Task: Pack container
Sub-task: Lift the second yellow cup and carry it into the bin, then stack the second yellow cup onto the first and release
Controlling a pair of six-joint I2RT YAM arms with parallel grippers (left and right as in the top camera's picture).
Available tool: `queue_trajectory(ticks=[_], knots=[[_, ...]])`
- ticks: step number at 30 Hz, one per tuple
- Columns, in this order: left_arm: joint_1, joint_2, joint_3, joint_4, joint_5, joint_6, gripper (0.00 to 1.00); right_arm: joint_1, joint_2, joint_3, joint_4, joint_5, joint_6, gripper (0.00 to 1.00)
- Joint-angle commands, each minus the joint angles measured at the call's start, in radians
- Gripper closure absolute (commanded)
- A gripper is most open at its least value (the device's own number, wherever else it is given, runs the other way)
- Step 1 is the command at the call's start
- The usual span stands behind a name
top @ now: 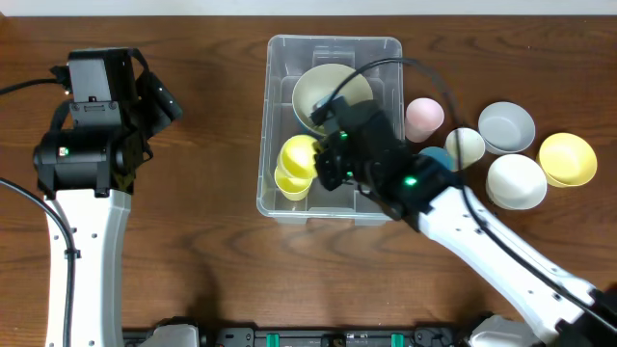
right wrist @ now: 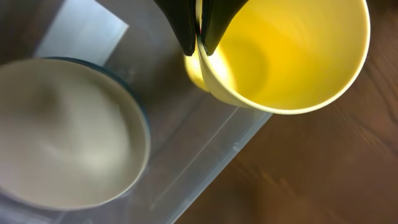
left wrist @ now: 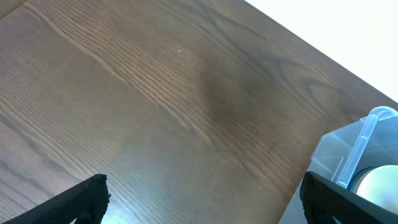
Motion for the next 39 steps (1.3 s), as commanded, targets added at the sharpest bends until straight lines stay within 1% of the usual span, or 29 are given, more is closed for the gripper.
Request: queue_trajectory(ticks=[1, 4, 11, 31, 32, 33, 34, 35, 36, 37, 39], knots=[[0.003, 0.005, 0.012, -0.003, -0.016, -0.002, 0.02, 0.027, 0.034, 0.019, 0.015, 0.012, 0.010, 0.99], [0.003, 0.005, 0.012, -0.003, -0.016, -0.002, 0.02, 0.028, 0.049, 0.019, 0.020, 0.012, 0.010, 0.99], [0.003, 0.005, 0.012, -0.002, -0.016, -0.002, 0.02, 0.028, 0.063, 0.019, 0.019, 0.079, 0.010, 0.99], [0.003, 0.005, 0.012, -0.003, -0.016, -0.002, 0.02, 0.028, 0.089, 0.019, -0.008, 0.079, 0.010, 0.98], [0.003, 0.005, 0.012, -0.003, -0.016, -0.002, 0.02, 0.028, 0.089, 0.019, -0.004, 0.079, 0.010, 0.95], [0.003, 0.005, 0.012, -0.003, -0.016, -0.002, 0.02, 0.028, 0.089, 0.019, -0.002, 0.079, 0.010, 0.89], [0.003, 0.005, 0.012, -0.003, -0.016, -0.002, 0.02, 0.028, 0.089, 0.019, 0.001, 0.078, 0.010, 0.79], [0.003, 0.005, 0.012, -0.003, -0.016, -0.002, 0.02, 0.028, 0.089, 0.019, 0.004, 0.077, 0.010, 0.61], [0.003, 0.005, 0.012, -0.003, -0.016, -0.002, 0.02, 0.028, 0.089, 0.019, 0.010, 0.074, 0.010, 0.49], [0.003, 0.005, 0.012, -0.003, -0.016, -0.002, 0.02, 0.028, 0.089, 0.019, 0.016, 0.073, 0.010, 0.45], [0.003, 0.005, 0.012, -0.003, -0.016, -0.002, 0.02, 0.028, 0.089, 0.019, 0.032, 0.071, 0.010, 0.44]])
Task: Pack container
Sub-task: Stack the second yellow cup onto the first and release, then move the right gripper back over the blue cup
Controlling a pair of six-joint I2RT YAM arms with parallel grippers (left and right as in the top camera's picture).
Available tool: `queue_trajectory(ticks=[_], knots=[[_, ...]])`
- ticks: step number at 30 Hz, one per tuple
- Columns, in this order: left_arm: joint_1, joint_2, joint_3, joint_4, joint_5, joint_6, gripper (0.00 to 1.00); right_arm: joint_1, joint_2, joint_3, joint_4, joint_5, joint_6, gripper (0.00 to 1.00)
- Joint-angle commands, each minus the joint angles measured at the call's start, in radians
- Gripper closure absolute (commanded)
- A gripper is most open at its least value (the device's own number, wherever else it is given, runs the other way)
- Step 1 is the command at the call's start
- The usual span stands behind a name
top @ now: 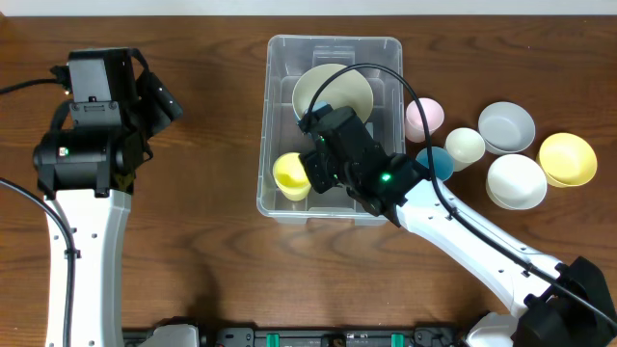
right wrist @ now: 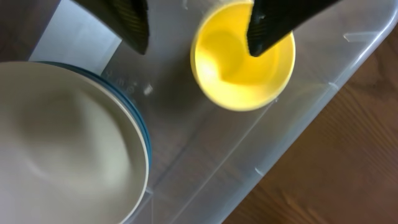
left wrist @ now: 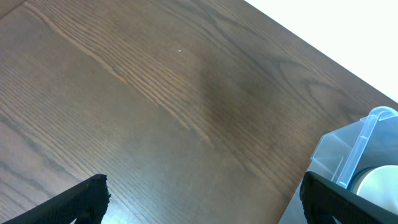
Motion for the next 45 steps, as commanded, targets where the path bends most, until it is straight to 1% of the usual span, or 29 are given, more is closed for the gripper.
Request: queue_trajectory(ticks=[1, 6, 10, 15, 22, 24, 30, 34, 37, 41, 45], knots=[[0.003, 0.005, 0.012, -0.002, -0.016, -0.002, 0.02, 0.006, 0.008, 0.019, 0.020, 0.000, 0.003, 0.44], [0.003, 0.005, 0.012, -0.002, -0.016, -0.002, 0.02, -0.010, -0.016, 0.021, 0.040, 0.000, 0.012, 0.44], [0.003, 0.005, 0.012, -0.002, -0.016, -0.002, 0.02, -0.057, -0.068, 0.028, 0.000, 0.005, 0.041, 0.46], [0.003, 0.005, 0.012, -0.002, -0.016, -0.002, 0.02, -0.192, -0.158, 0.035, -0.133, 0.008, 0.099, 0.47], [0.003, 0.005, 0.012, -0.002, -0.016, -0.002, 0.02, -0.427, -0.240, 0.035, -0.375, 0.007, 0.095, 0.46], [0.003, 0.005, 0.012, -0.002, -0.016, -0.002, 0.02, -0.476, -0.242, 0.035, -0.444, 0.003, 0.060, 0.44], [0.003, 0.005, 0.012, -0.002, -0.016, -0.002, 0.02, -0.536, -0.240, 0.035, -0.616, 0.012, 0.045, 0.44], [0.003, 0.005, 0.012, -0.002, -0.016, -0.002, 0.02, -0.554, -0.240, 0.034, -0.706, 0.095, 0.080, 0.44], [0.003, 0.005, 0.012, -0.002, -0.016, -0.002, 0.02, -0.569, -0.240, 0.027, -0.728, 0.136, 0.091, 0.45], [0.003, 0.005, 0.012, -0.002, -0.016, -0.002, 0.02, -0.600, -0.238, 0.013, -0.727, 0.138, 0.099, 0.48], [0.003, 0.005, 0.012, -0.002, -0.016, -0.002, 0.02, -0.618, -0.229, -0.003, -0.685, 0.113, 0.102, 0.51]])
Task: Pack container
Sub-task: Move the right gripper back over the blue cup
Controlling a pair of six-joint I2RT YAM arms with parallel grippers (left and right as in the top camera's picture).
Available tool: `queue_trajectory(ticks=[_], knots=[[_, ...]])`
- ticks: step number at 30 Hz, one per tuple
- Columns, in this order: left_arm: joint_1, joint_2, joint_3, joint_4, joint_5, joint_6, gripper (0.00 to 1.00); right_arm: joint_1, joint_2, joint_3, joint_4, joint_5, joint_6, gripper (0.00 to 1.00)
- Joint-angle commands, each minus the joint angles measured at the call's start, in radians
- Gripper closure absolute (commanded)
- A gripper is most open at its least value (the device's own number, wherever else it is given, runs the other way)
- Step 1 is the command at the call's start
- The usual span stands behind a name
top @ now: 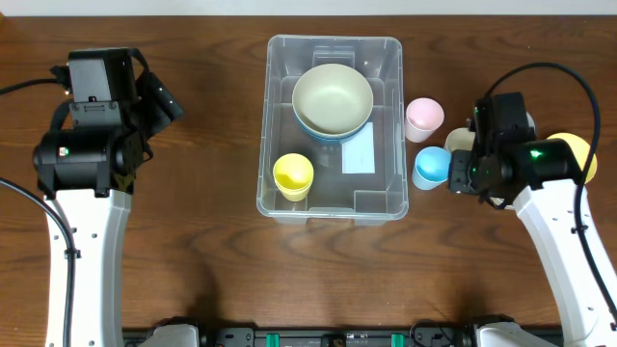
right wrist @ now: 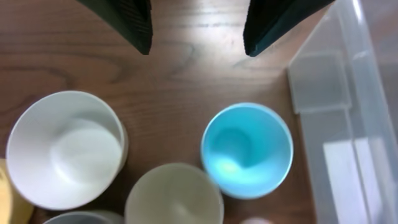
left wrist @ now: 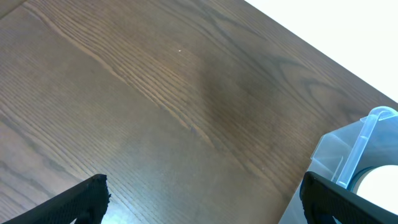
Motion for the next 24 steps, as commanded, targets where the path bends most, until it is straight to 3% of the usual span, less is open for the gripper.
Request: queue_trajectory(ticks=[1, 24], knots=[[0.003, 0.005, 0.012, -0.002, -0.016, -0.002, 0.02, -0.015, 0.011, -0.016, 0.018, -0.001, 0.018, 0.52], [0.003, 0.005, 0.012, -0.002, -0.016, -0.002, 0.02, -0.015, 0.262, -0.016, 0.144, -0.032, 0.074, 0.63]])
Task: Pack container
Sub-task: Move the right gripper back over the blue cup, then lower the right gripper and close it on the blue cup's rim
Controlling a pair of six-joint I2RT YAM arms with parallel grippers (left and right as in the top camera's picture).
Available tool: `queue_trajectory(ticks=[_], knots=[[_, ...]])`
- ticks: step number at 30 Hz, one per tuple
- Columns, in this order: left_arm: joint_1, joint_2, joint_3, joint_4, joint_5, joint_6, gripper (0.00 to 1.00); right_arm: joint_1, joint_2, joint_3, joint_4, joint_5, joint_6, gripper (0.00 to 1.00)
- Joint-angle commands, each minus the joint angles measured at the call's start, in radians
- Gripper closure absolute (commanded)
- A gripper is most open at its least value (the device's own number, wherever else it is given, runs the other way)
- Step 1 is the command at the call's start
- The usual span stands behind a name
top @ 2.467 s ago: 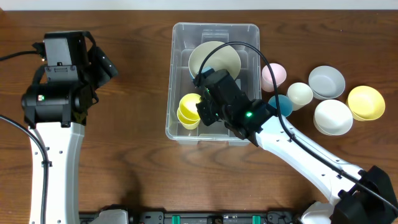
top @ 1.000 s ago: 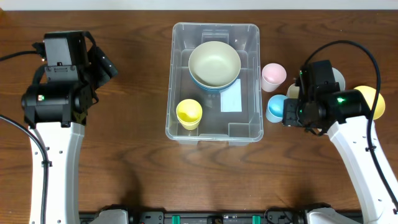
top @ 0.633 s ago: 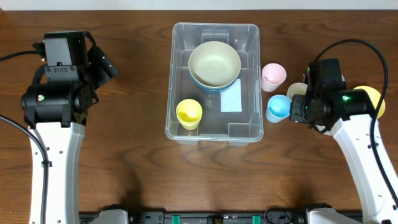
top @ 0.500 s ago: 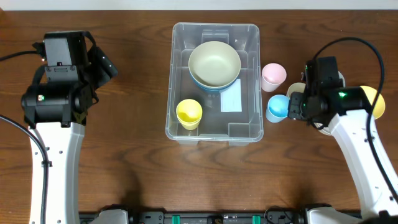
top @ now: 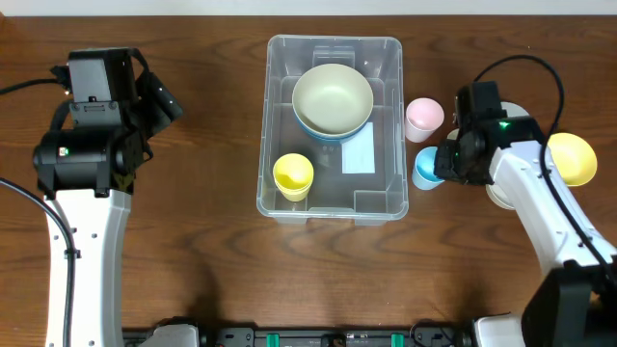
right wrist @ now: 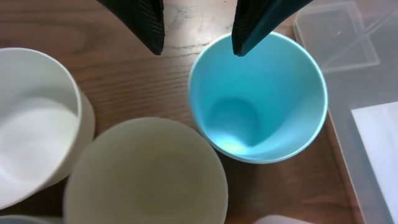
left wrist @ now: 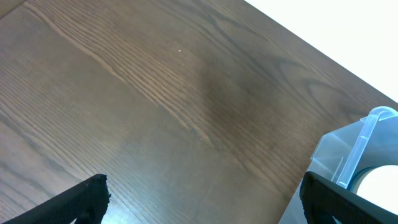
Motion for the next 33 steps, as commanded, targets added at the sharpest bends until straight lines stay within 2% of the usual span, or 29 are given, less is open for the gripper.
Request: queue_trajectory(ticks=[1, 27, 30, 33], knots=[[0.003, 0.005, 0.012, -0.002, -0.016, -0.002, 0.02, -0.006, 0.028, -0.008, 0.010, -0.009, 0.022, 0.63], [0.003, 0.005, 0.012, -0.002, -0.016, -0.002, 0.02, -0.007, 0.059, -0.092, 0.140, -0.009, 0.033, 0.65], [0.003, 0.005, 0.012, -0.002, -0.016, -0.002, 0.02, -0.007, 0.059, -0.103, 0.149, -0.010, 0.033, 0.69], [0.003, 0.005, 0.012, -0.002, -0.016, -0.002, 0.02, -0.006, 0.059, -0.106, 0.149, -0.010, 0.032, 0.80]])
